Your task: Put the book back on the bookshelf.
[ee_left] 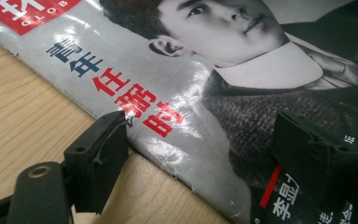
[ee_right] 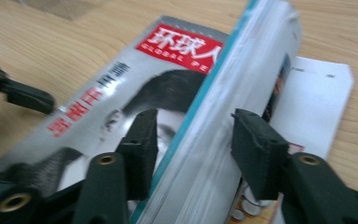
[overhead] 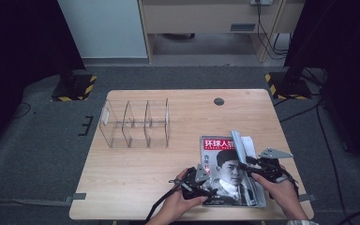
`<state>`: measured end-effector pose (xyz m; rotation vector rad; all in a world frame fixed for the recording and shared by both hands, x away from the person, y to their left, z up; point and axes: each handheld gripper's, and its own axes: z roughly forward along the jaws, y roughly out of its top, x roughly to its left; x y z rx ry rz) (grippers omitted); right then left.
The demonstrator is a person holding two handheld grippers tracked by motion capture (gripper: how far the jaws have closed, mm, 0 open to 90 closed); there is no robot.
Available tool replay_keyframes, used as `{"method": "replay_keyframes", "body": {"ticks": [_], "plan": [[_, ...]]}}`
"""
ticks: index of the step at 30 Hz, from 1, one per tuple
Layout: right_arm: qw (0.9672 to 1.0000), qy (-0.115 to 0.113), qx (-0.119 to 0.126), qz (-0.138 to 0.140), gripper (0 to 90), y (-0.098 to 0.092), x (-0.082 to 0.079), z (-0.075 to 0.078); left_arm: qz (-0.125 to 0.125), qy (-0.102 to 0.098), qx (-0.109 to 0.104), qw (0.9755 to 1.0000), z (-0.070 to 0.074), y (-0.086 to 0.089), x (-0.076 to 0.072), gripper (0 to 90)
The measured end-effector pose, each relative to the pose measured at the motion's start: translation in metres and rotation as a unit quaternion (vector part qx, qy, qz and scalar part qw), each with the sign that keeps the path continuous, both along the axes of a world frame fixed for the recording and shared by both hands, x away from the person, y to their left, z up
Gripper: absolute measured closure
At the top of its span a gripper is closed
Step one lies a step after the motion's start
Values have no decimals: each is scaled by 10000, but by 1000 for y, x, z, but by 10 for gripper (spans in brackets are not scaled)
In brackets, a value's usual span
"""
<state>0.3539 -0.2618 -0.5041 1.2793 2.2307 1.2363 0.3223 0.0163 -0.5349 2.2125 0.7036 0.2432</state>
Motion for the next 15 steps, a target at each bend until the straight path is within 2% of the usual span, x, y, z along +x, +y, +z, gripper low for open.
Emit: {"method": "replay_keyframes", "body": {"ticks": [2, 4, 5, 9, 10, 13, 15], "plan": [[9996, 40, -260, -100, 423, 2, 1, 0, 0, 1, 2, 10000, 0, 0, 0, 180], [9993, 113, -345, -114, 397, 1, 2, -2, -2, 1, 0, 10000, 0, 0, 0, 180], [9993, 185, -288, -180, 395, 1, 2, -3, -6, 1, 2, 10000, 0, 0, 0, 180], [9983, 372, -344, -272, 409, -3, 3, -7, -10, 1, 8, 10000, 0, 0, 0, 180], [9975, 443, -426, -345, 417, -5, 3, -8, 5, 4, 2, 10000, 0, 0, 0, 180], [9956, 611, -635, -315, 436, -5, -1, -10, 13, 11, 2, 10000, 0, -1, 0, 180], [9954, 593, -690, -294, 436, -5, -2, -11, 2, 11, 14, 10000, 0, -1, 1, 180]]}}
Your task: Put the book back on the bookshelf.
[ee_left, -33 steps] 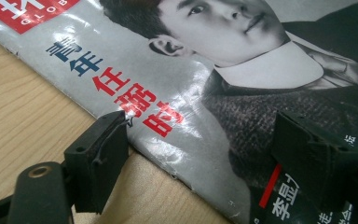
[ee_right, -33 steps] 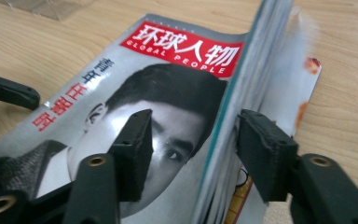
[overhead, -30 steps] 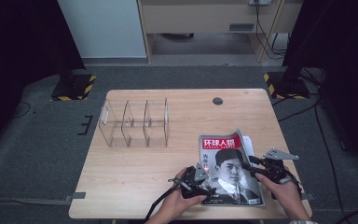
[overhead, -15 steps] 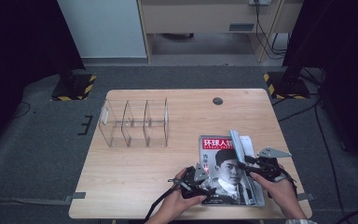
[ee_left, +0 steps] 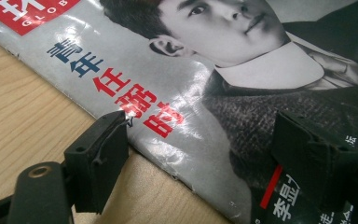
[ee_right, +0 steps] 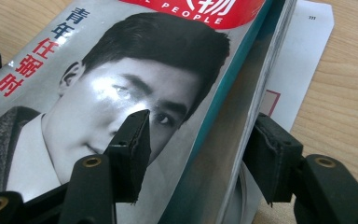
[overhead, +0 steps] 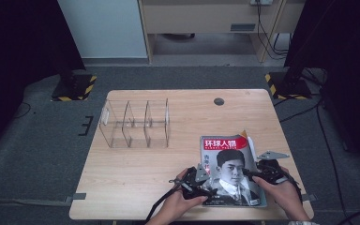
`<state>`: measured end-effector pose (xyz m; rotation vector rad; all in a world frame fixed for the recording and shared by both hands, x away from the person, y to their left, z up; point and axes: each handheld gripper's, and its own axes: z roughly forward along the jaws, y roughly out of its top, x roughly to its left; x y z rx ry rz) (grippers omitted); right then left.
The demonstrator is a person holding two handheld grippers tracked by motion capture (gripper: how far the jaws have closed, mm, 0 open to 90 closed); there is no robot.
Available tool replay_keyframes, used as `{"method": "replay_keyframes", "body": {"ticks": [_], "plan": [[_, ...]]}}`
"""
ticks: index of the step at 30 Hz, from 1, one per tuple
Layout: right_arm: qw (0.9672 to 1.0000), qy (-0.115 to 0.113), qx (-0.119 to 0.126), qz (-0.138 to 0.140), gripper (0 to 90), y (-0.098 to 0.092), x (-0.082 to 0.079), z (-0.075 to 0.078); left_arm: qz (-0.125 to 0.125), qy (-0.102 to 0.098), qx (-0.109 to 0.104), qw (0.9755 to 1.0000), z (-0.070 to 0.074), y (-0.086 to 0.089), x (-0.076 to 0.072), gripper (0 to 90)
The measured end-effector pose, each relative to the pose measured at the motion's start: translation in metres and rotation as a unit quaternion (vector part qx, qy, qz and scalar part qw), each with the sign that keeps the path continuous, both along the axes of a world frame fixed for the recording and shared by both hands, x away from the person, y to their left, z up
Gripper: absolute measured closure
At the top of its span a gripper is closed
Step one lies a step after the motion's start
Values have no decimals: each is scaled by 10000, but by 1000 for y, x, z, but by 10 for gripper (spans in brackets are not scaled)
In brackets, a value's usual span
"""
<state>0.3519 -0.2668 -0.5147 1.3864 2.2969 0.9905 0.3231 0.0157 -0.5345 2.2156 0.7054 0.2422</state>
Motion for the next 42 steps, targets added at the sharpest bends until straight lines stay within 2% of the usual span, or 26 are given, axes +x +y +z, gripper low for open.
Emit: {"method": "replay_keyframes", "body": {"ticks": [3, 8, 13, 16, 19, 20, 22, 24, 28, 32, 34, 36, 39, 42], "plan": [[9999, 76, 145, 8, 443, -2, 3, 0, -16, 6, 18, 10000, 0, 0, 1, 181], [9994, -119, 316, 92, 380, -2, 10, -3, -42, 18, 26, 10000, 1, 1, 4, 189], [9990, -374, 188, 139, 499, -2, 9, 1, 6, -5, -34, 10000, -1, 1, 7, 187], [9990, -334, 270, 149, 522, -2, 11, 1, -6, -7, -37, 10000, -1, 1, 8, 187], [9991, -195, 371, 94, 479, -4, 17, -2, -12, -9, -27, 10000, 0, 2, 10, 190], [9990, -141, 423, 88, 438, -4, 21, -3, -22, -6, -22, 10000, 0, 3, 10, 191], [9989, -108, 441, 74, 429, -2, 23, -5, -70, 0, -14, 10000, 0, 3, 11, 191], [9992, -97, 395, 57, 462, -1, 23, -6, -81, 1, -41, 10000, 0, 4, 12, 191], [9997, -225, 135, -14, 599, 0, 20, -6, -84, -2, -47, 10000, -1, 4, 12, 191], [9998, -208, 43, -61, 682, 1, 20, -5, -92, -4, -44, 9999, -1, 4, 12, 190], [9998, -155, 131, 6, 693, 2, 21, -3, -122, 3, -53, 9999, -1, 4, 13, 190], [9997, -95, 230, 71, 666, 3, 22, -3, -148, 3, -35, 9999, 0, 5, 14, 190], [9998, -100, 124, 92, 646, 7, 22, -4, -141, 6, -46, 9999, -1, 4, 14, 189], [9998, -160, 60, 79, 702, 8, 21, -3, -97, 10, -52, 9999, -1, 4, 15, 187]]}}
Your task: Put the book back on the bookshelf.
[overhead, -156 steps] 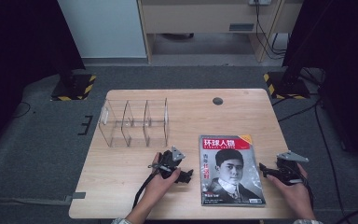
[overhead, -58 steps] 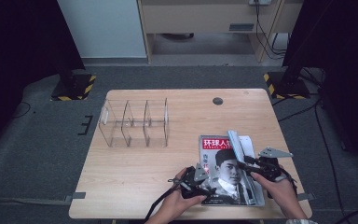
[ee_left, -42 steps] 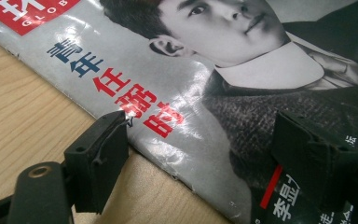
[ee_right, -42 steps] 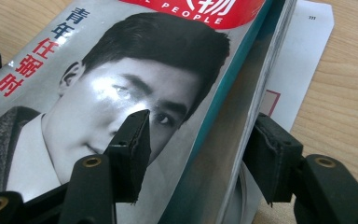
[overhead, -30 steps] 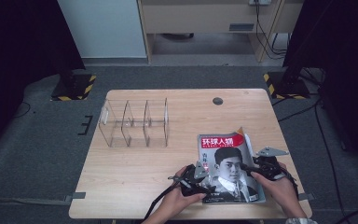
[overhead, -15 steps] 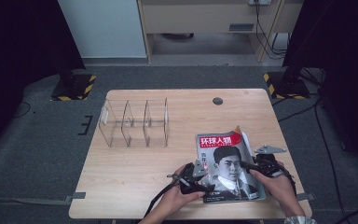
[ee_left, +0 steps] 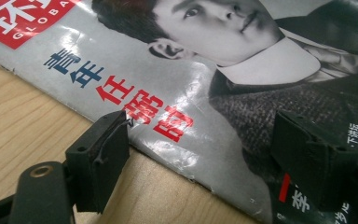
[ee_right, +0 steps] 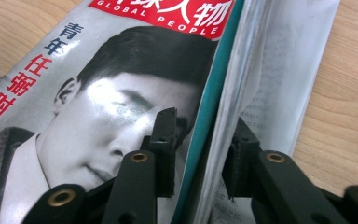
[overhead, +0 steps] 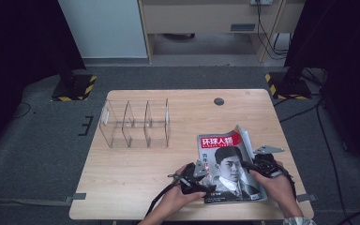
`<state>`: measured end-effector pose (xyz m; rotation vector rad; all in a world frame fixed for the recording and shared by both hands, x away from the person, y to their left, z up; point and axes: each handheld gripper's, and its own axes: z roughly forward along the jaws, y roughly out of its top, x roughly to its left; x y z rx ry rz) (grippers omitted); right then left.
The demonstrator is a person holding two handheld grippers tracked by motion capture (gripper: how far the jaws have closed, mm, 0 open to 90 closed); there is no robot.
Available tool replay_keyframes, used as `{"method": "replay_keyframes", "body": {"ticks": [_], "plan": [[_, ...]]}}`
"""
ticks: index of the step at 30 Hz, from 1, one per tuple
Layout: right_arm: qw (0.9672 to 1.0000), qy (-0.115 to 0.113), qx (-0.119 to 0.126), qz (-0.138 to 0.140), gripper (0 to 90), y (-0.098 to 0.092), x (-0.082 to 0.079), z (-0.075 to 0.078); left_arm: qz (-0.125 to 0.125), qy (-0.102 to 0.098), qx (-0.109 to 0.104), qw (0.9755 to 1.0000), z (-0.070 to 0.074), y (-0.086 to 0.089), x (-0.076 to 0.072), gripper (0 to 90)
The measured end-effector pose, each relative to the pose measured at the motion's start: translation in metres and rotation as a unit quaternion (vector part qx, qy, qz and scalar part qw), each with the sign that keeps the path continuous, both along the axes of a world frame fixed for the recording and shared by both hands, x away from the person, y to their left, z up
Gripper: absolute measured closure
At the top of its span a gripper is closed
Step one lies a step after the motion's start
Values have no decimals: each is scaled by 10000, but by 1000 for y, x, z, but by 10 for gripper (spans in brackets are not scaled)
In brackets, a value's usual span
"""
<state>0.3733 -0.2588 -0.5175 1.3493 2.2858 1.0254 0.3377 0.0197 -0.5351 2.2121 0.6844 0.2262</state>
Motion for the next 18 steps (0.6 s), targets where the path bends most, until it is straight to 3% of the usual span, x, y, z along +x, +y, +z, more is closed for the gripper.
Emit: {"method": "replay_keyframes", "body": {"ticks": [5, 9, 13, 18], "plan": [[10000, -21, -17, -13, 768, 0, -2, 2, 81, 58, -23, 9999, 0, 0, 2, 167], [10000, -31, -5, -11, 802, 0, -2, 5, 30, 373, -251, 9990, 0, 5, 9, 37], [10000, -42, -8, -61, 822, 1, -3, 6, 328, 438, -386, 9978, -1, 7, 18, 37], [9999, -152, 24, -74, 851, 3, -7, 8, 467, 303, -195, 9983, -1, 6, 20, 37]]}}
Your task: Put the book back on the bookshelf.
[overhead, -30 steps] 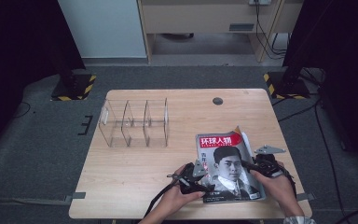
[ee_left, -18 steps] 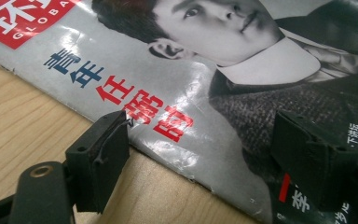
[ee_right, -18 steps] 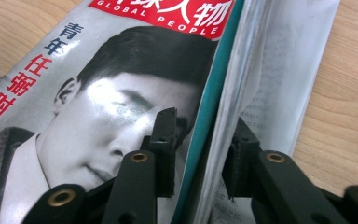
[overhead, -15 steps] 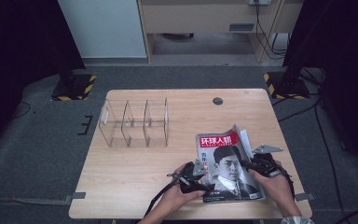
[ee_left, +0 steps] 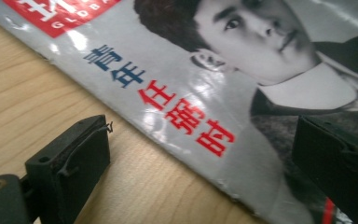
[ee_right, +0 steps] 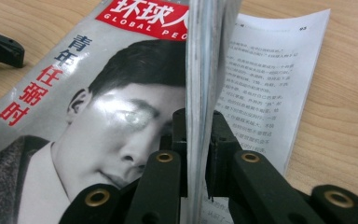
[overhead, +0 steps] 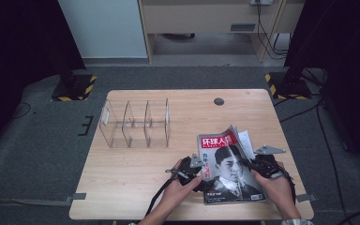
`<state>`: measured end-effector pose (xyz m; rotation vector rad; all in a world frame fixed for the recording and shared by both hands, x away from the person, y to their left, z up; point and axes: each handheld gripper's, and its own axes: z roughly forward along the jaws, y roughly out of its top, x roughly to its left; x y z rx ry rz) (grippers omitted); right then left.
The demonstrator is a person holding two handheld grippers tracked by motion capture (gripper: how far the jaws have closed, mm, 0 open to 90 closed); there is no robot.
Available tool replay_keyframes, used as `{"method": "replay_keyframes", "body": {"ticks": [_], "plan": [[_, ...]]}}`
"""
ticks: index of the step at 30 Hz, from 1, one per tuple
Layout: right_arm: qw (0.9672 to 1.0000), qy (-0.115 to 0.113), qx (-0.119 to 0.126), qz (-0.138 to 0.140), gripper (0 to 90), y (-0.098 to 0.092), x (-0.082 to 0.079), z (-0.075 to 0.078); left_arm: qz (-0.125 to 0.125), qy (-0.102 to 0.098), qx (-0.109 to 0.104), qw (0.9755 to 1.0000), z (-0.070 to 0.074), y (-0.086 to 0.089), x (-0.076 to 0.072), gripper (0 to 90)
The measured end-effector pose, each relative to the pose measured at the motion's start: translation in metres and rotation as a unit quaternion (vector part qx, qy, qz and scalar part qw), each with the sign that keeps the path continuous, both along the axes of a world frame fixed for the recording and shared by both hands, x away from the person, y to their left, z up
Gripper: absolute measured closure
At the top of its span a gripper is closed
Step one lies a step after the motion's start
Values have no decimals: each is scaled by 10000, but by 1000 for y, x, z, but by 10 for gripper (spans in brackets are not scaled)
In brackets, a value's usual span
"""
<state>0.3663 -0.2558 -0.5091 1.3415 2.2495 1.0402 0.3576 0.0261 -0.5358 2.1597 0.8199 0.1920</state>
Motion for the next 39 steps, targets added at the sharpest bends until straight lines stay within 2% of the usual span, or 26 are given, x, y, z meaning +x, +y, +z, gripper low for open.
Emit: {"method": "replay_keyframes", "body": {"ticks": [4, 9, 14, 20, 27, 30, 31, 35, 39], "plan": [[9999, -105, -15, -20, 873, 1, -5, 4, 69, -82, 153, 9998, 0, -2, 1, 37], [9998, -209, -61, -2, 875, 2, -10, 7, 49, -111, 199, 9997, 0, -2, 3, 36], [9997, -224, 59, -3, 876, 2, -13, 10, 165, -85, 145, 9997, 0, 0, 6, 36], [9989, -370, 265, 80, 877, 0, -16, 16, 358, -59, 90, 9993, 0, 3, 10, 41], [9968, -545, 551, 195, 878, 1, -23, 24, 240, -37, 102, 9997, 0, 2, 11, 29], [9958, -574, 663, 259, 879, 0, -25, 27, 241, -11, 56, 9997, 0, 2, 11, 27], [9951, -592, 747, 263, 878, -1, -26, 28, 269, 69, -91, 9996, 0, 4, 14, 27], [9927, -712, 915, 322, 879, -2, -29, 33, 230, 158, -268, 9993, 0, 6, 16, 30], [9896, -841, 1091, 422, 879, -2, -31, 38, 152, 181, -309, 9992, 0, 6, 16, 42]]}}
